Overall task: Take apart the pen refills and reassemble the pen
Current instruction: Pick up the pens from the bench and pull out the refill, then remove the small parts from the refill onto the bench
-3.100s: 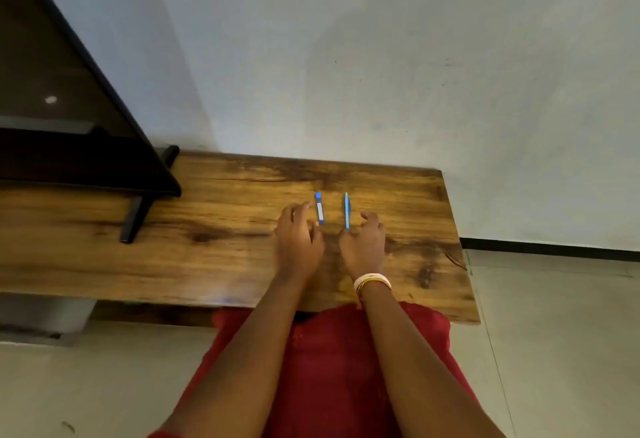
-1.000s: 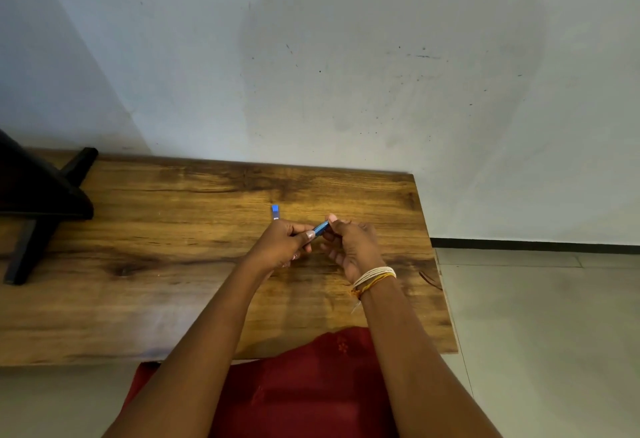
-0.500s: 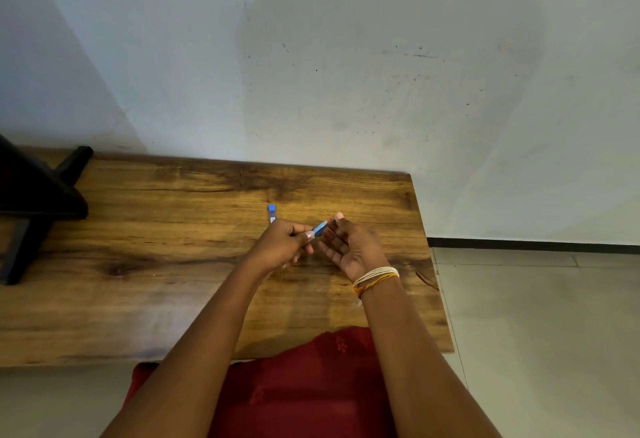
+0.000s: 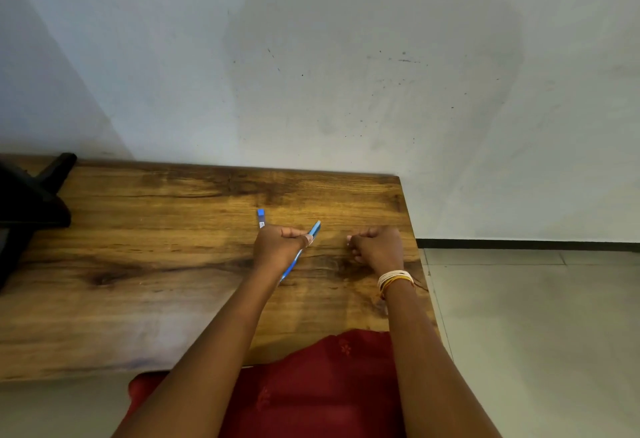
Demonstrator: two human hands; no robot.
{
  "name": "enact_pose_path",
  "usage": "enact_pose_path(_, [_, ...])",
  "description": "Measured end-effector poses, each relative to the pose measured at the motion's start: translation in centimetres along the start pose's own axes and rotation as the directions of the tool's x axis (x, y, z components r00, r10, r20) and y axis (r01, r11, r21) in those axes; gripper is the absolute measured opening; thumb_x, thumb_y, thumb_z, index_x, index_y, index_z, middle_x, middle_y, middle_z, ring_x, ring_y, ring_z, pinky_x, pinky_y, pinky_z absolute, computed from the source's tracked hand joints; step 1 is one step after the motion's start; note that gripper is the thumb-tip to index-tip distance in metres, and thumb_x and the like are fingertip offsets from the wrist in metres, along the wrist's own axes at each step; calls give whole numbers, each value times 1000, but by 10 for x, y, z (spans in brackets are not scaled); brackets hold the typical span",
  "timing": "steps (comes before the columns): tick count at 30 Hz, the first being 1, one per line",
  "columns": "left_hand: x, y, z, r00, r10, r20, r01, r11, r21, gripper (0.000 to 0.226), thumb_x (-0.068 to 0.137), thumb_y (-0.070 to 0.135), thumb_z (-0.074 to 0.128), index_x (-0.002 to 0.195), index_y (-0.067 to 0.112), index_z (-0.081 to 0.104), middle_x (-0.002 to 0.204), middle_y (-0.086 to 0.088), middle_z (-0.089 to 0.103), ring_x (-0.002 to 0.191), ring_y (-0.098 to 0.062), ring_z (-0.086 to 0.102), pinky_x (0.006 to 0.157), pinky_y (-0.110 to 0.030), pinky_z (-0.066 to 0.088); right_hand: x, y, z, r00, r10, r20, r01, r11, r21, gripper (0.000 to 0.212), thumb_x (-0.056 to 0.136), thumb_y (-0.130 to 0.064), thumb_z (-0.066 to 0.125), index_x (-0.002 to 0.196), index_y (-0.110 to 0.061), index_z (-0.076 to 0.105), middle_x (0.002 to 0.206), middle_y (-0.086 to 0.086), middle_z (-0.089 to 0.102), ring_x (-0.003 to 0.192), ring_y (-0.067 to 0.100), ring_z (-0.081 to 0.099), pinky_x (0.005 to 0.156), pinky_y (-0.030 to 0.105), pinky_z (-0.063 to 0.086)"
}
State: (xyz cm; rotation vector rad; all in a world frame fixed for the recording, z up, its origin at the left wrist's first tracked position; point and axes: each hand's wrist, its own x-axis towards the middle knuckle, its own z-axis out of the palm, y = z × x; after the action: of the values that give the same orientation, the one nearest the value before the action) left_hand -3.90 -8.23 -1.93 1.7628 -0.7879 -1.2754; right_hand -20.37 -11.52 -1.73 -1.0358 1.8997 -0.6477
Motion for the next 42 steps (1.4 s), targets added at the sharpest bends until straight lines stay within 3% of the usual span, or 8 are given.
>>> enact_pose_path(8, [-6,1,16,998,-5,-59,14,987,158,11,71,16,80,72,8,72,73,-6,72,68,-20,68,73,-40,60,1,3,-6,999,-18,49,22,998,-66,12,74,-13,81,82,-7,75,82,10,75,75,20,72,78,39,61])
enact_pose_path(11, [-9,2,21,999,-7,-50,16,983,183,15,71,15,79,65,11,67,63,-9,69,54,-22,64,65,-45,61,2,3,-9,997,27,71,-29,999,21,11,74,-13,80,80,-9,72,81,11,74,66,16,68,67,30,61])
enact_pose_path(16, [-11,-1,22,996,61,-70,-40,962,269,11,71,20,79,71,12,72,70,-6,72,65,-21,68,69,-42,60,5,2,-19,974,193,121,-223,918,327,5,85,-8,69,83,-4,66,77,14,69,62,20,66,62,29,59])
enact_pose_path(25, [-13,-4,21,993,75,-93,-47,961,273,20,67,22,83,62,21,63,67,-4,70,63,-21,68,65,-42,60,7,3,-19,961,262,88,-276,903,328,13,87,-5,66,76,-6,61,74,12,67,64,19,66,70,32,59])
enact_pose_path(30, [-15,-4,17,993,88,-85,-63,965,254,23,65,22,84,67,21,61,72,-6,71,63,-21,68,64,-38,59,6,4,-15,967,254,35,-253,924,288,16,85,-6,68,71,-6,62,70,11,68,61,18,66,67,31,59])
enact_pose_path(35, [-16,-3,1,986,102,-131,-69,970,233,18,72,25,79,73,12,66,67,-8,71,46,-16,62,42,-24,50,0,3,-8,979,192,-66,-174,962,209,13,84,-9,65,72,-6,66,67,10,69,53,16,63,58,28,60])
enact_pose_path(38, [-13,-1,-15,966,148,-211,-88,959,270,14,78,26,73,71,17,66,72,-6,72,59,-19,66,55,-31,56,-10,-4,5,988,53,-145,-43,997,67,12,82,-13,63,75,-5,69,73,13,71,65,23,66,67,33,59])
enact_pose_path(42, [-3,0,-40,945,127,-302,-54,970,238,18,83,27,66,70,16,68,75,-8,72,67,-25,68,68,-42,59,-31,-22,38,988,-137,-73,135,990,-27,15,81,-15,63,69,-9,71,65,4,67,60,14,61,53,19,43])
